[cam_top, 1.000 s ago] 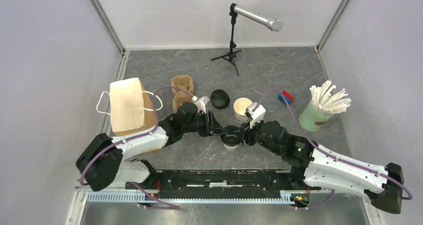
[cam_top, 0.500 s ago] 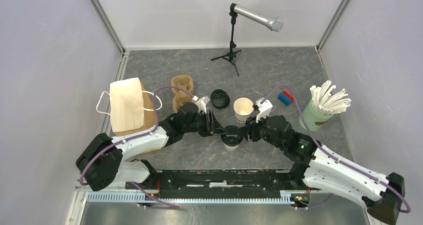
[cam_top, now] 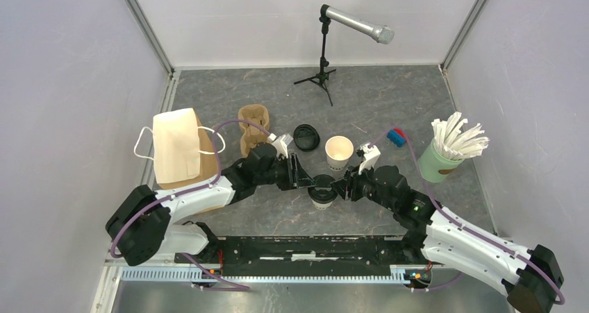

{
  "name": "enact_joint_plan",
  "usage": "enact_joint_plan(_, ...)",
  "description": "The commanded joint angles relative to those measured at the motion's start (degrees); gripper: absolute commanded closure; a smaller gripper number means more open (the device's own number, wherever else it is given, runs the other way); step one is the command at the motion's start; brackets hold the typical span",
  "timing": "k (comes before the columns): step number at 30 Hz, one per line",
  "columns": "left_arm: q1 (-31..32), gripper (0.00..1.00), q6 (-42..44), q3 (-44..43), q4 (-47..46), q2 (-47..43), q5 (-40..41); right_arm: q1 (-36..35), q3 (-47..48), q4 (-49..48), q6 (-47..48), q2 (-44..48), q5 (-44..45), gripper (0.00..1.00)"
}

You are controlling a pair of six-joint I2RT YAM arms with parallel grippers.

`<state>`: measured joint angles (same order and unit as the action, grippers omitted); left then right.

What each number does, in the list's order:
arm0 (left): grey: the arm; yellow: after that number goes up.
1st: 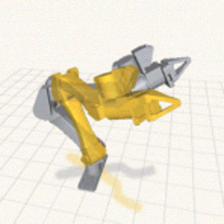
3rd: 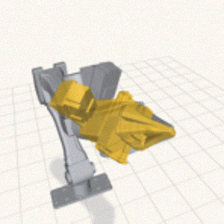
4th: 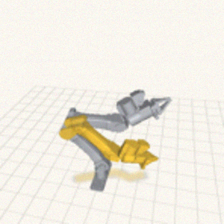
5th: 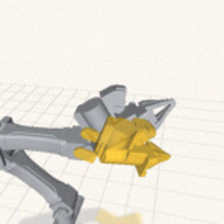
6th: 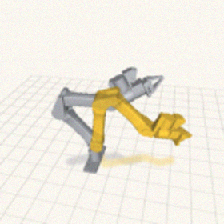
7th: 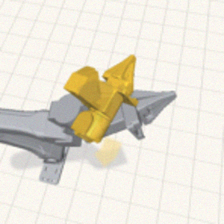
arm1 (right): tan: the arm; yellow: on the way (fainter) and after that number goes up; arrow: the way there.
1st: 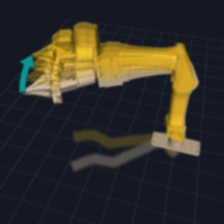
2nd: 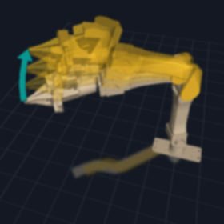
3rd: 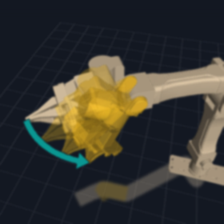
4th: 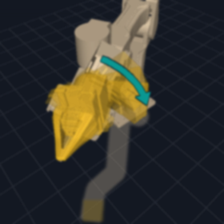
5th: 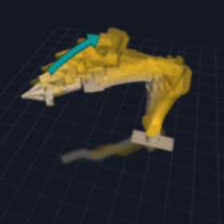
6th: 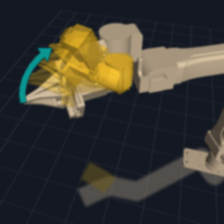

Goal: Pack the takeout coffee

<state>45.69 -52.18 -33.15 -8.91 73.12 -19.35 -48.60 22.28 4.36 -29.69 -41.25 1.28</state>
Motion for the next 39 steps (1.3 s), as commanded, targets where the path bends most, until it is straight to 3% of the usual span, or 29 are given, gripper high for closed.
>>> enact_joint_plan(1,0.8,0.53,3.14,-0.61,4.98,0.85,3.22,0.17,-4.24,-2.8,-1.67,1.41,-1.15,0.57)
enact_joint_plan(23,3.34,0.56,3.93,-1.74,8.56,4.02,8.93,0.13,-30.45,-13.67,-6.28,6.33,-3.54,0.6)
enact_joint_plan(33,3.7,0.57,4.28,-1.59,11.22,4.18,11.09,0.06,-36.56,-16.63,-8.19,7.12,-4.68,0.62)
enact_joint_plan(39,4.13,0.58,3.64,-0.75,12.41,2.88,12.35,-0.01,-34.5,-11.65,-7.27,8.02,-2.62,0.63)
